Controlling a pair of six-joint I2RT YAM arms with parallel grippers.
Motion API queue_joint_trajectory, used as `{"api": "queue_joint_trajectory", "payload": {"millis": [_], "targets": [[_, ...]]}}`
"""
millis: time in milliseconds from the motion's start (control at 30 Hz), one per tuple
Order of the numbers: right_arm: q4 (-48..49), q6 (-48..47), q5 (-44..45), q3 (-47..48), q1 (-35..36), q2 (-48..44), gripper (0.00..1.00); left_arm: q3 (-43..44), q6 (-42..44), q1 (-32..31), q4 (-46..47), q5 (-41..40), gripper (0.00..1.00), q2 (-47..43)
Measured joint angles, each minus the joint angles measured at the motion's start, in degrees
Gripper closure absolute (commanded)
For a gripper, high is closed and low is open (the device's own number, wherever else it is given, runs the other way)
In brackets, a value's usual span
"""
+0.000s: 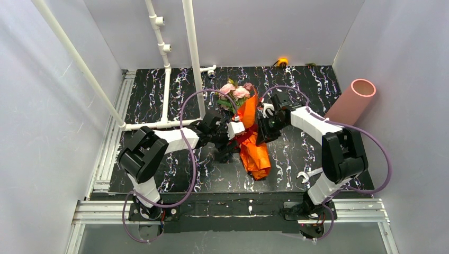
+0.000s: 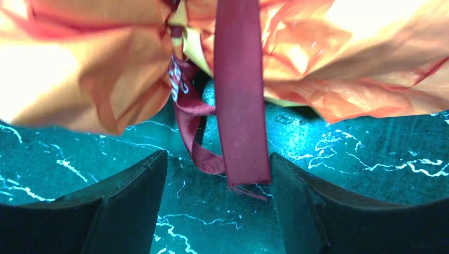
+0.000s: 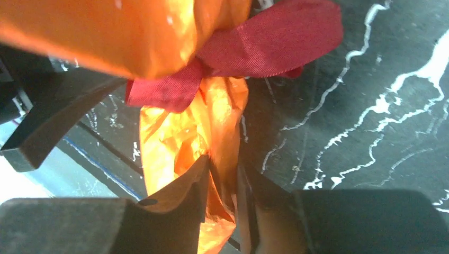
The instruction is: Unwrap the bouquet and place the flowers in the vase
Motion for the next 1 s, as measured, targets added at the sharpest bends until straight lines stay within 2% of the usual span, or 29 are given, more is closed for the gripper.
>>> {"api": "queue_joint_trajectory", "payload": {"millis": [67, 167, 300, 333, 600, 833, 1000], "targets": [[-0.66, -0.61, 0.83, -0.72, -0.94, 0.57, 0.70, 0.00, 0.00, -0.22, 0.70, -0.02, 0.41, 1.01], [-1.22, -2.08, 1.88, -0.87, -2.14, 0.70, 0.71, 0.46, -0.26, -0.81, 1.97, 0.39, 0.57, 2.71], [-1.68, -4.39, 2.82, -1.01, -2.73, 0.70, 0.72, 0.96, -1.38, -1.36, 2.69, 0.31, 0.97, 2.97], [-1.66, -4.92, 2.82, -1.14, -2.73, 0.70, 0.72, 1.33, -1.84, -1.46, 2.62, 0.61, 1.00, 2.97], [1.86, -5.86, -1.27, -5.44, -2.36, 0.57, 0.70, 4.85, -8.74, -1.99, -0.83, 3.91, 1.00, -3.39], [8.13, -0.92, -8.74, -6.71, 0.72, -1.79, 0.63, 11.63, -10.05, -2.43, -6.64, 7.34, 1.00, -8.70], [7.19, -2.97, -6.19, -6.73, -0.42, -2.01, 0.45, 11.80, -9.64, -2.49, -10.32, 8.02, 1.00, -9.25]]}}
